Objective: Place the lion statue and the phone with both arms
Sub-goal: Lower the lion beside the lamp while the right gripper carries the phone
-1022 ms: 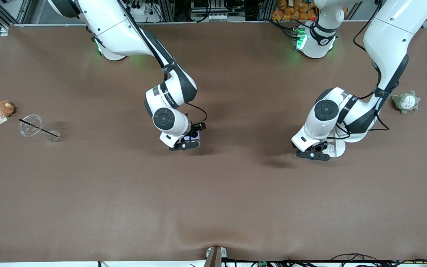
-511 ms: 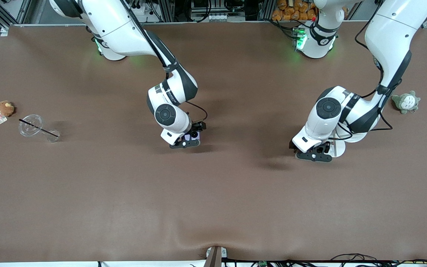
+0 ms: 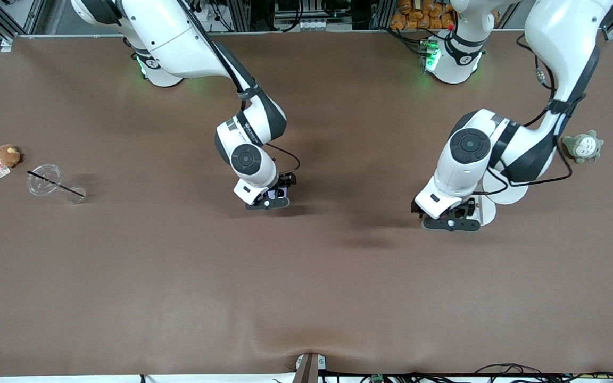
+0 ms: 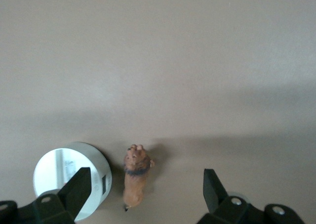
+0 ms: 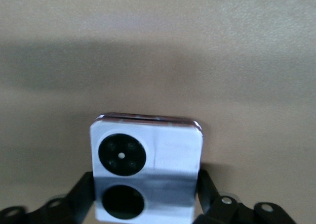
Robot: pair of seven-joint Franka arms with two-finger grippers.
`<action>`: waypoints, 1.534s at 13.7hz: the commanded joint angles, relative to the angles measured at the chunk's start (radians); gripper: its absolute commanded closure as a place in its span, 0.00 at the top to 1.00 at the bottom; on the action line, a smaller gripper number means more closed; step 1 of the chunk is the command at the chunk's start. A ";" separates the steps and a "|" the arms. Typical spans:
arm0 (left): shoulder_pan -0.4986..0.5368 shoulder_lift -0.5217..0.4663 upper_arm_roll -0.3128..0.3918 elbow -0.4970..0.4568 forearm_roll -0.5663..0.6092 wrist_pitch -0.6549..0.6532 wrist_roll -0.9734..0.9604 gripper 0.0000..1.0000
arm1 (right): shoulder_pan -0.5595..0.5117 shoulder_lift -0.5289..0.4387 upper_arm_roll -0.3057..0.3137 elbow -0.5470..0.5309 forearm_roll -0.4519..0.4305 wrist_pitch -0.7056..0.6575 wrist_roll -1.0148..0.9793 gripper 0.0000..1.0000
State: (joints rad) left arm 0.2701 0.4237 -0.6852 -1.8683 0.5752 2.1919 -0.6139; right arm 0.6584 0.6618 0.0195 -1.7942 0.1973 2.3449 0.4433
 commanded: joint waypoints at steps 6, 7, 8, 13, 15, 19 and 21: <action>0.011 -0.013 -0.099 0.369 -0.026 -0.414 0.005 1.00 | -0.051 -0.055 -0.010 0.056 -0.019 -0.222 0.035 0.00; 0.011 -0.014 -0.106 0.400 -0.026 -0.446 0.005 1.00 | -0.086 -0.091 -0.010 0.064 -0.021 -0.304 0.032 0.00; 0.011 -0.014 -0.118 0.423 -0.028 -0.477 0.005 1.00 | -0.126 -0.131 -0.010 0.064 -0.021 -0.379 0.019 0.00; 0.008 -0.045 -0.129 0.485 -0.104 -0.509 0.011 1.00 | -0.307 -0.214 -0.035 0.062 -0.022 -0.565 -0.171 0.00; -0.012 -0.106 -0.046 0.485 -0.164 -0.509 0.071 1.00 | -0.345 -0.237 -0.117 0.056 -0.036 -0.633 -0.291 0.00; -0.113 -0.264 0.270 0.468 -0.502 -0.547 0.236 1.00 | -0.388 -0.229 -0.225 0.049 -0.164 -0.610 -0.466 0.00; -0.167 -0.308 0.370 0.468 -0.553 -0.631 0.266 1.00 | -0.475 -0.223 -0.227 0.046 -0.162 -0.598 -0.538 0.00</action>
State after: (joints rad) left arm 0.1625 0.1784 -0.4048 -1.3782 0.0750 1.6217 -0.3689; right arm 0.2567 0.4565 -0.2157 -1.7265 0.0538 1.7312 -0.0300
